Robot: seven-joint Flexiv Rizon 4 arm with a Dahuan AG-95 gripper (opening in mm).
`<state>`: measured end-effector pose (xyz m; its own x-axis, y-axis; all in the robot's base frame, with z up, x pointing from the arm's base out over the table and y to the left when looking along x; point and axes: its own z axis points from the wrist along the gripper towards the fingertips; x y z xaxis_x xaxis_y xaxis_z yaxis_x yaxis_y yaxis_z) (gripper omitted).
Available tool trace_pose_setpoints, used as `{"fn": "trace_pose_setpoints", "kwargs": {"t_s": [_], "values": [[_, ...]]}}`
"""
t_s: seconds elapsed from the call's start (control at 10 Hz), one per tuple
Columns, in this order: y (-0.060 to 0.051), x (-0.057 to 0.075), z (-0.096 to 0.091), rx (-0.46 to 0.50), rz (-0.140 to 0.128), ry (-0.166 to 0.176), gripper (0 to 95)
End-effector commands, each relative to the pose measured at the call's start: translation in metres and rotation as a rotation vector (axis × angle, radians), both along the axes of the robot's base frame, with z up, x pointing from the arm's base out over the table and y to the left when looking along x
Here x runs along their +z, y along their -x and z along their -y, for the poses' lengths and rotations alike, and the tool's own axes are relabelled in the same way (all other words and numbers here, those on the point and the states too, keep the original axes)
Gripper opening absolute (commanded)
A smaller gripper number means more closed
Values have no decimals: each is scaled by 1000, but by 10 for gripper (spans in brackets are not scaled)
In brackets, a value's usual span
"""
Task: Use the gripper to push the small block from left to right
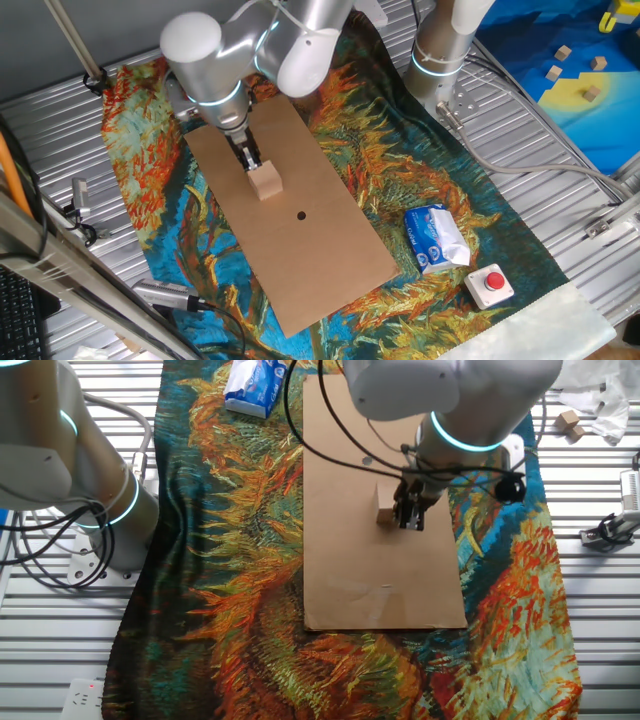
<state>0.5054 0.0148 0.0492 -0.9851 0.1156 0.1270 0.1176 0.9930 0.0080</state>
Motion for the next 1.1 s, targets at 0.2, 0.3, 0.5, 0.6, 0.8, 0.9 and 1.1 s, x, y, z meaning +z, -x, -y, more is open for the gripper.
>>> {"fn": "trace_pose_setpoints", "kwargs": {"t_s": [0.2, 0.3, 0.5, 0.6, 0.8, 0.9, 1.1], "values": [[-4, 1, -12, -16, -3, 2, 0], [-6, 1, -16, -20, -3, 4, 0], [-9, 0, -25, -33, -3, 5, 0], [-10, -1, -29, -36, -3, 6, 0], [-10, -1, -30, -34, -7, 4, 0], [-10, -2, -29, -31, -8, 6, 0], [-9, -3, -25, -15, -6, 5, 0]]}}
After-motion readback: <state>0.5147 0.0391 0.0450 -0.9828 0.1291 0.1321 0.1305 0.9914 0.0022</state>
